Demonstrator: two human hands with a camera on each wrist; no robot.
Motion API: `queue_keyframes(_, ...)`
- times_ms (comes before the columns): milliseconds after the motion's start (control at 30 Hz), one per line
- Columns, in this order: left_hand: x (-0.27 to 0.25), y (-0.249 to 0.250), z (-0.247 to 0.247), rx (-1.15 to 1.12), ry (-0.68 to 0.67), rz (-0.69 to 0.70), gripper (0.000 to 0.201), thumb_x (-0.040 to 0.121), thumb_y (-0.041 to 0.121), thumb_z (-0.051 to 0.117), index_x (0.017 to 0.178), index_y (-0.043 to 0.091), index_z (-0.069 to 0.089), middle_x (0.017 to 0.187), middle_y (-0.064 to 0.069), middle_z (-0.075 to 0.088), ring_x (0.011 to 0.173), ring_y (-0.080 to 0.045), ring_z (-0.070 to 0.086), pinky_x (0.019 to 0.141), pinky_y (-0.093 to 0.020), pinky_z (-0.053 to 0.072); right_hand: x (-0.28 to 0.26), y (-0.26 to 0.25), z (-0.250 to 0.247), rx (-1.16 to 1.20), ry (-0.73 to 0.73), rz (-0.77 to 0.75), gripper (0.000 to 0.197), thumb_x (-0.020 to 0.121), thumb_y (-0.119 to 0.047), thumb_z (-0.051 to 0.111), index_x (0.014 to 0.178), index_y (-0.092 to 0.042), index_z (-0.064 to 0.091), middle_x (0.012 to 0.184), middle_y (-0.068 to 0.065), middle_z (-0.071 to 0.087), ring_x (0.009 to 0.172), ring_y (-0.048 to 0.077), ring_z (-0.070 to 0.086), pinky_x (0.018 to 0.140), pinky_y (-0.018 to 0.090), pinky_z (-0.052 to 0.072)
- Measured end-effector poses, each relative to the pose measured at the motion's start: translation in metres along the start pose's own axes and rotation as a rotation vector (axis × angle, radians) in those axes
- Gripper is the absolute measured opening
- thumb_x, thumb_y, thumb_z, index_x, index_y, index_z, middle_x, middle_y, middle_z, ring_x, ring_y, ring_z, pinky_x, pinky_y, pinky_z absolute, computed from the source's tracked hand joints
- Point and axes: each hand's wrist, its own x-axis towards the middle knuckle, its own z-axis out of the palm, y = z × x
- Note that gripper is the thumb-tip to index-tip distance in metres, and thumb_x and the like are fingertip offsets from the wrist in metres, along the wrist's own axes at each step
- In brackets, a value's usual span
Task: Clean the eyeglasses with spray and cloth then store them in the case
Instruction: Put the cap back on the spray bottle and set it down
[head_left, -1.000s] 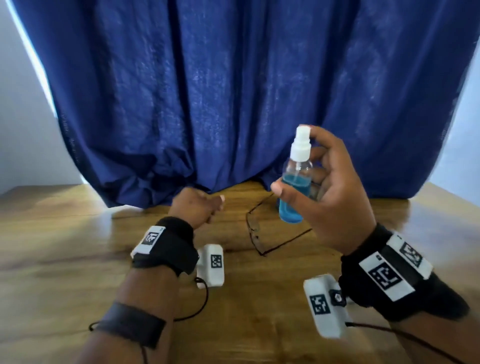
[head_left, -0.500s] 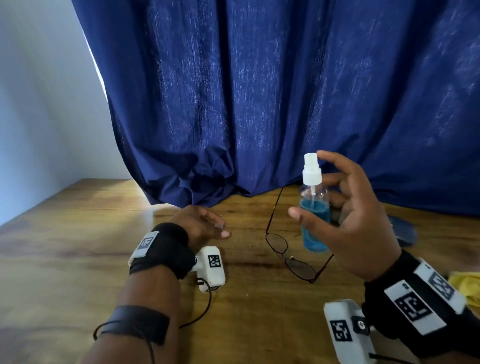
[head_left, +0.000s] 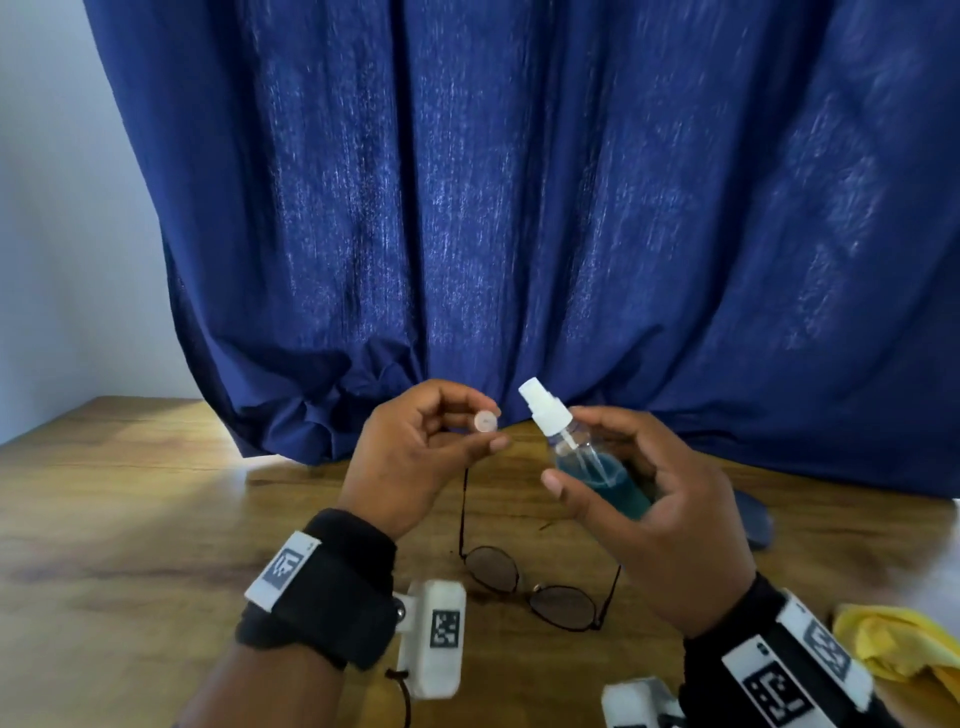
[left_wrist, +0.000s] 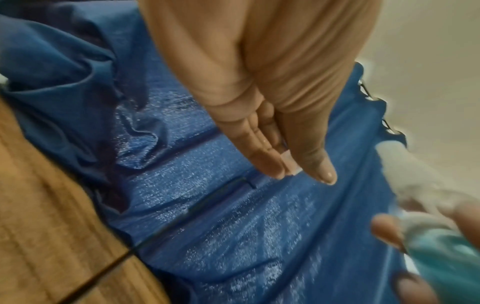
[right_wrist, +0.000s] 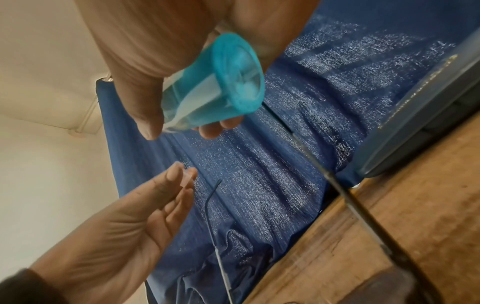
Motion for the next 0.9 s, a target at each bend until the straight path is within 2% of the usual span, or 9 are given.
queue_keyframes(133, -0.004, 0.002, 0.011, -0.046, -0.036, 0.06, 0.029, 0.069, 0.02, 0.086, 0.097, 0.018, 0.076, 0.088, 0.001, 0.078, 0.086, -0.012, 0.073, 0.082, -0.026, 0.061, 0.001, 0.001, -0.001, -0.033, -0.017, -0.014, 0.045, 0.078, -0.038, 0.083, 0.119, -0.029, 0.066, 0.104, -0.013, 0.073, 0.094, 0.008, 0.072, 0.074, 0.025, 0.059)
queue_keyframes(200, -0.003, 0.005, 0.013, -0.131, 0.022, 0.07, 0.026, 0.081, 0.018, 0.076, 0.105, 0.011, 0.075, 0.091, 0.0, 0.08, 0.086, -0.01, 0.074, 0.08, -0.024, 0.06, 0.001, 0.002, -0.001, -0.043, -0.015, -0.013, 0.045, 0.077, -0.038, 0.083, 0.118, -0.029, 0.067, 0.103, -0.015, 0.073, 0.094, 0.006, 0.071, 0.074, 0.021, 0.058)
queue_keyframes(267, -0.003, 0.009, 0.016, -0.262, 0.06, 0.019, 0.029, 0.089, 0.021, 0.066, 0.114, 0.007, 0.071, 0.099, -0.006, 0.082, 0.089, -0.013, 0.076, 0.082, -0.026, 0.061, 0.001, 0.001, -0.001, -0.058, -0.022, -0.002, 0.044, 0.077, -0.038, 0.083, 0.117, -0.03, 0.067, 0.103, -0.016, 0.073, 0.093, 0.003, 0.071, 0.072, 0.015, 0.055)
queue_keyframes(367, -0.004, 0.014, 0.02, -0.404, 0.044, -0.049, 0.034, 0.09, 0.027, 0.061, 0.116, 0.005, 0.068, 0.109, -0.014, 0.08, 0.097, -0.02, 0.077, 0.085, -0.028, 0.061, 0.001, 0.0, 0.0, -0.089, -0.052, -0.006, 0.043, 0.078, -0.038, 0.082, 0.117, -0.031, 0.067, 0.102, -0.018, 0.071, 0.093, 0.002, 0.069, 0.071, 0.012, 0.053)
queue_keyframes(533, -0.008, 0.018, 0.025, -0.488, 0.006, -0.07, 0.031, 0.092, 0.025, 0.058, 0.113, 0.004, 0.067, 0.111, -0.017, 0.079, 0.106, -0.031, 0.075, 0.088, -0.034, 0.062, 0.001, -0.002, 0.001, -0.114, -0.073, -0.02, 0.044, 0.077, -0.036, 0.084, 0.118, -0.032, 0.067, 0.104, -0.02, 0.07, 0.093, 0.003, 0.068, 0.073, 0.014, 0.054)
queue_keyframes(600, -0.009, 0.018, 0.028, -0.479, -0.018, -0.076, 0.031, 0.09, 0.026, 0.06, 0.112, 0.005, 0.067, 0.11, -0.017, 0.079, 0.103, -0.03, 0.076, 0.088, -0.037, 0.062, 0.001, -0.002, 0.001, -0.131, -0.075, -0.033, 0.045, 0.078, -0.036, 0.084, 0.118, -0.032, 0.066, 0.104, -0.02, 0.069, 0.093, 0.002, 0.068, 0.073, 0.016, 0.055)
queue_keyframes(733, -0.012, 0.016, 0.037, -0.454, -0.054, -0.075, 0.028, 0.087, 0.026, 0.063, 0.107, 0.008, 0.068, 0.108, -0.015, 0.08, 0.1, -0.025, 0.077, 0.086, -0.034, 0.061, -0.001, -0.003, 0.0, -0.139, -0.034, -0.025, 0.045, 0.078, -0.04, 0.083, 0.119, -0.03, 0.067, 0.101, -0.018, 0.071, 0.09, 0.002, 0.069, 0.072, 0.018, 0.056)
queue_keyframes(833, -0.012, 0.015, 0.038, -0.466, -0.06, -0.057, 0.029, 0.087, 0.026, 0.063, 0.109, 0.007, 0.067, 0.108, -0.016, 0.08, 0.107, -0.029, 0.075, 0.093, -0.038, 0.06, -0.003, -0.004, 0.001, -0.085, 0.006, 0.017, 0.047, 0.074, -0.044, 0.085, 0.115, -0.03, 0.068, 0.095, -0.019, 0.073, 0.087, -0.001, 0.071, 0.07, 0.017, 0.058)
queue_keyframes(900, -0.013, 0.015, 0.039, -0.485, -0.065, -0.046, 0.028, 0.088, 0.025, 0.062, 0.109, 0.007, 0.067, 0.109, -0.017, 0.079, 0.111, -0.033, 0.074, 0.095, -0.04, 0.06, -0.004, -0.003, 0.001, -0.008, 0.008, 0.08, 0.045, 0.071, -0.044, 0.086, 0.11, -0.03, 0.067, 0.091, -0.018, 0.075, 0.084, -0.001, 0.072, 0.07, 0.021, 0.06)
